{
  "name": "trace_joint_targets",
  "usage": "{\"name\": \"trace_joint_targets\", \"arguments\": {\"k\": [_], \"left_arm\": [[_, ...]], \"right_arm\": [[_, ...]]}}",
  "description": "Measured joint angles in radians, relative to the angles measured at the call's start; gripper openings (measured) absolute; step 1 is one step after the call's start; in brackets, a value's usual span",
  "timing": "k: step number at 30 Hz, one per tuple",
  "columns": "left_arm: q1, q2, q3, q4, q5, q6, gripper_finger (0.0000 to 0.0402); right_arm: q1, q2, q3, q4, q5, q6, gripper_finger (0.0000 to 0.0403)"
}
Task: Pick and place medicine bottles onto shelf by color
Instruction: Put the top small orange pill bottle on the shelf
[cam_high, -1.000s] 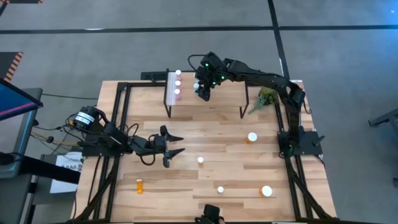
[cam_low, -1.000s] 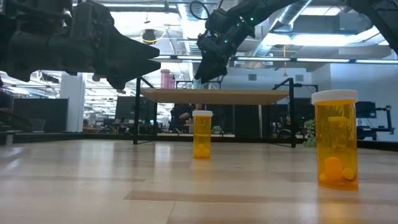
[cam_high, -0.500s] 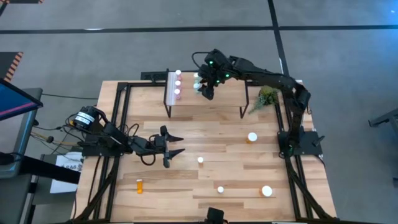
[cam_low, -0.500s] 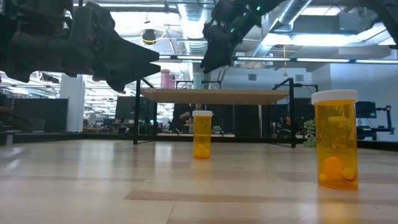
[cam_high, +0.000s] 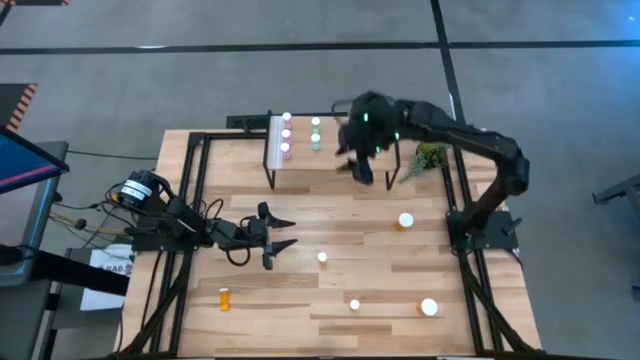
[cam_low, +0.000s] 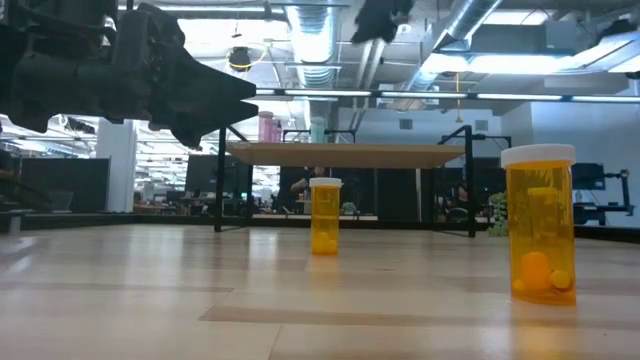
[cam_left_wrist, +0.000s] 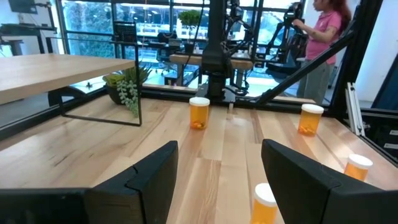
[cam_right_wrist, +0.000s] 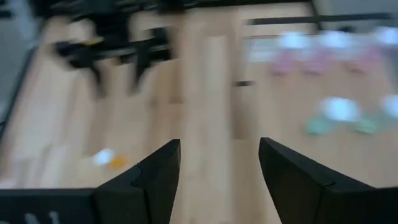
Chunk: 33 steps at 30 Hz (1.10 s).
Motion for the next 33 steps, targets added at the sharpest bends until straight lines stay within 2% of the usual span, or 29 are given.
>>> {"name": "trace_joint_targets", "arguments": {"k": [5, 10, 15, 20, 25, 28, 33], "left_arm": [[0.000, 0.000, 0.000, 0.001, 0.000, -0.001, 0.0222], [0.001, 0.000, 0.000, 0.001, 0.010, -0.042, 0.0222], [0.000, 0.000, 0.000, 0.001, 0.026, -0.042, 0.0222], [0.000, 0.000, 0.000, 0.000, 0.088, -0.049, 0.0222], [0.000, 0.000, 0.000, -0.010, 0.105, -0.050, 0.0222], [0.000, 0.000, 0.000, -0.028, 0.104, -0.051, 0.0222], [0.000, 0.000, 0.000, -0.049, 0.105, -0.056, 0.0222]], "right_arm": [[0.222, -0.012, 0.000, -0.045, 0.032, 0.030, 0.0241], [0.443, 0.025, 0.000, -0.051, 0.216, 0.092, 0.0232], [0.576, 0.110, 0.000, -0.050, 0.336, 0.135, 0.0225], [0.628, 0.220, 0.000, -0.023, 0.346, 0.156, 0.0223], [0.604, 0.301, -0.003, 0.004, 0.296, 0.137, 0.0222], [0.586, 0.289, -0.050, 0.067, 0.282, 0.143, 0.0216], [0.571, 0.165, -0.243, 0.211, 0.277, 0.205, 0.0204]]}}
